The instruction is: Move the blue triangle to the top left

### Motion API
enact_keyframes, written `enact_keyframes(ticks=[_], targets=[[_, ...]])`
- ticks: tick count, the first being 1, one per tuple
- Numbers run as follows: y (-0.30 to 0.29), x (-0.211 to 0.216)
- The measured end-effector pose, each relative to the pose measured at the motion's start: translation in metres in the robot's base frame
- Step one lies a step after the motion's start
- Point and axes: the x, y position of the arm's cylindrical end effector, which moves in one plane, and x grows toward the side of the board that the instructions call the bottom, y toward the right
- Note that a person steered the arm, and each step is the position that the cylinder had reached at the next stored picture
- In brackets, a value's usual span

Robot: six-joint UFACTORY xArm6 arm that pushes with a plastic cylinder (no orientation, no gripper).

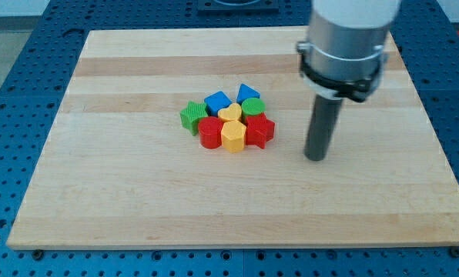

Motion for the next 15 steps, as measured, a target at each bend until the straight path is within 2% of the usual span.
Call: enact_keyframes(ticks=[1, 3, 4, 5, 7, 8, 9, 12, 14, 15], targets=[[0.012, -0.008], [0.012, -0.055], [-0.006, -0.070], [-0.041, -0.088], [-0.159, -0.093], [-0.185, -0.107], [-0.172, -0.107], [-0.084, -0.108], [-0.068, -0.110], [-0.075, -0.138]])
